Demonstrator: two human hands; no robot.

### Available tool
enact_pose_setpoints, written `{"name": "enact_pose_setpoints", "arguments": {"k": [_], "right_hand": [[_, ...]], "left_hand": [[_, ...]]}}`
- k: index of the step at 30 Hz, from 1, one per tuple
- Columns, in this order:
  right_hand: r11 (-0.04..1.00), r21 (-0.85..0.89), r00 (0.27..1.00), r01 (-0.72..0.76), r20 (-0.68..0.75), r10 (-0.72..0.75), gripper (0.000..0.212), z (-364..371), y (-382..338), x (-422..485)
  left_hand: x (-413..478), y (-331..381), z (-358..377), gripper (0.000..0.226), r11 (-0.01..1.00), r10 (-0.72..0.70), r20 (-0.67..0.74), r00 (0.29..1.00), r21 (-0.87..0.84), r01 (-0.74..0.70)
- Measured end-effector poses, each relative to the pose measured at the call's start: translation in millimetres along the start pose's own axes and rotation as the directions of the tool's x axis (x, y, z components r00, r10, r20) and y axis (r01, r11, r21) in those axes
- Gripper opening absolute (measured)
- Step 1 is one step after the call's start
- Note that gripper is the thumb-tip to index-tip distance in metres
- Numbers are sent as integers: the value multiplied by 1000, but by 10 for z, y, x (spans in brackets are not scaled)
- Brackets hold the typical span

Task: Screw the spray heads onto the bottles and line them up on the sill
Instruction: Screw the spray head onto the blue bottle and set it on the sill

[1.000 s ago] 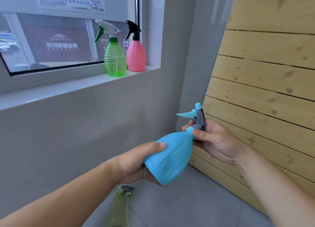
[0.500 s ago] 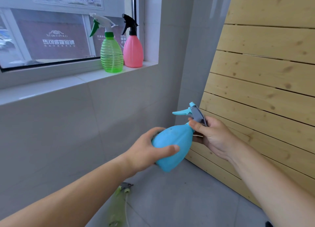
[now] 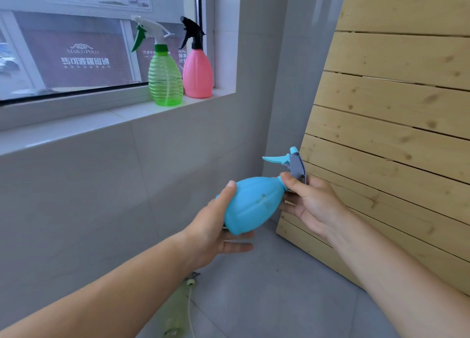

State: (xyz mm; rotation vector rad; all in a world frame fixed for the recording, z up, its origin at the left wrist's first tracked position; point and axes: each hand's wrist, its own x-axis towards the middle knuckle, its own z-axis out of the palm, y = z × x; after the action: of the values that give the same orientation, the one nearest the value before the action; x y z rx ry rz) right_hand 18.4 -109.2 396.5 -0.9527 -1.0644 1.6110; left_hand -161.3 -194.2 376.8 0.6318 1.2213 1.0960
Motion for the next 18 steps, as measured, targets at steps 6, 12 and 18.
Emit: {"name": "enact_pose_setpoints", "arguments": {"k": [6,12,18], "right_hand": [[999,44,1000,-11,3,11,11,-36,9,16],[999,33,996,13,86,-16,14,-14,-34,6],[997,78,999,7,52,-11,7,16,-4,-14]], "left_hand": [[36,-37,-73,81,878,405,-59,912,303,-371],[-19,56,-113,77,998,-34,206,978,-36,43],[-1,6,-96,57,966,168,96,981,181,-183]]}}
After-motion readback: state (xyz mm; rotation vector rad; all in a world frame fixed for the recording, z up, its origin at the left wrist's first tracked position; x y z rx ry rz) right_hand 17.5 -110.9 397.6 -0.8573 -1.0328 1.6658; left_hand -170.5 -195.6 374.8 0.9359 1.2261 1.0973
